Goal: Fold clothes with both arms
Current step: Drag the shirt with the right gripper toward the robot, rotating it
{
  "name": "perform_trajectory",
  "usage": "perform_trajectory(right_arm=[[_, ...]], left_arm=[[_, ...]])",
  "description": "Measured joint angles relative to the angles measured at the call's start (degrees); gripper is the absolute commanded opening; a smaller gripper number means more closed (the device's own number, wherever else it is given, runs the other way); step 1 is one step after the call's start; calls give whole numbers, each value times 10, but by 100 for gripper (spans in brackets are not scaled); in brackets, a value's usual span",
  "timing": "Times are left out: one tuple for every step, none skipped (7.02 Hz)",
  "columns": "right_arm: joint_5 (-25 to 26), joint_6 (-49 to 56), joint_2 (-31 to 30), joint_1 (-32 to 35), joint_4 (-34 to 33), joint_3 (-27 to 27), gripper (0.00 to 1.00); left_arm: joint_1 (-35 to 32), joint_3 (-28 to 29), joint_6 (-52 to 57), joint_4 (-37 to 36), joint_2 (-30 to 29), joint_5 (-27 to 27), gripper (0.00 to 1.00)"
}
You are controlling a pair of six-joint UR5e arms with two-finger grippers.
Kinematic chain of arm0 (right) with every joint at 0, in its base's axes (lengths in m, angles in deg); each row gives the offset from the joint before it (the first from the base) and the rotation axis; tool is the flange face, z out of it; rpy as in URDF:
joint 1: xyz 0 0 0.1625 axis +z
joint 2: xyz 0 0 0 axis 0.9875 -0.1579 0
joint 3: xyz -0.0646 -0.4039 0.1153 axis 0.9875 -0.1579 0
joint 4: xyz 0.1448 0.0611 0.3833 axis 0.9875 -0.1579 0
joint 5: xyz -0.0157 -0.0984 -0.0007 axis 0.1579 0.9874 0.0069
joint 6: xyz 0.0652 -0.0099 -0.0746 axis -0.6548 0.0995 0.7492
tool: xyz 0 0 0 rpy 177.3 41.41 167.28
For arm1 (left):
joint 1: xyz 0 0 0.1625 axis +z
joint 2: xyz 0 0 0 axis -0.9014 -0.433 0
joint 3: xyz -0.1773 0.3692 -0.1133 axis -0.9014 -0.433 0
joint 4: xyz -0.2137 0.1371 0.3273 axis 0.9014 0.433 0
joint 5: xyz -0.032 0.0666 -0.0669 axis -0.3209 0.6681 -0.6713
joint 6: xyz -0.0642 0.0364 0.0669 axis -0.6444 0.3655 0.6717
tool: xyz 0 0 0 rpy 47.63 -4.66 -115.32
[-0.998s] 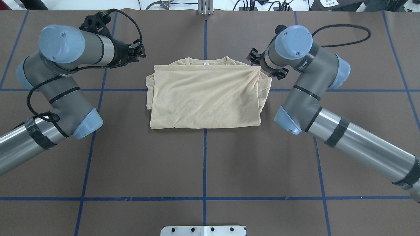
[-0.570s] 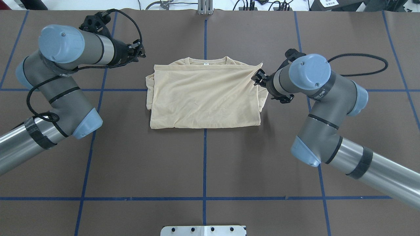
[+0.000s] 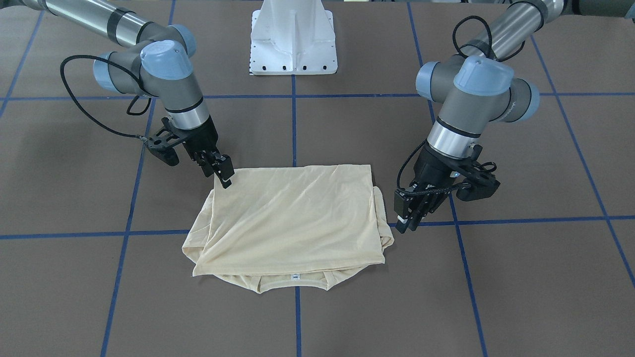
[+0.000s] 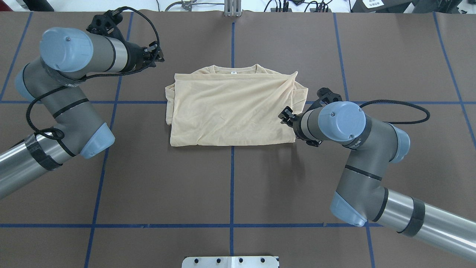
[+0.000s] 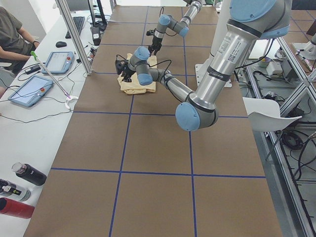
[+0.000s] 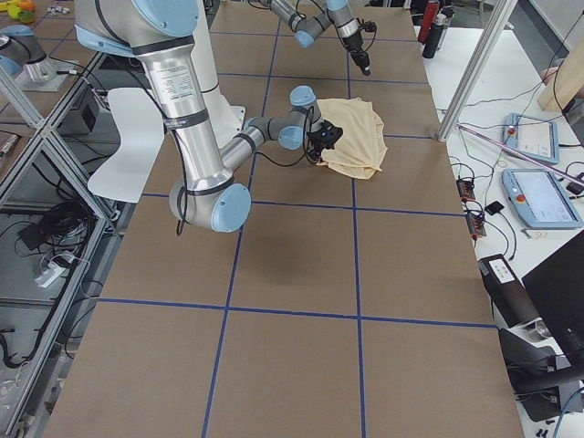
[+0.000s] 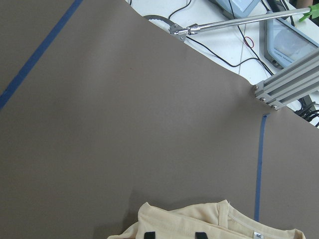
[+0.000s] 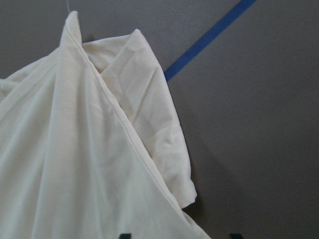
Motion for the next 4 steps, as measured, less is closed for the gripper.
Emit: perform_trajectory(right_arm=[[2, 0, -3, -3, 0, 0, 48], [3, 0, -5, -4, 0, 1, 15], [3, 0, -5, -4, -1, 1, 2], [2, 0, -6, -5, -1, 2, 0]], left_arm=[[0, -2, 0, 0, 0, 1, 38], [0, -4, 0, 0, 0, 2, 38], [0, -5, 0, 0, 0, 2, 38], [0, -6, 0, 0, 0, 2, 38]])
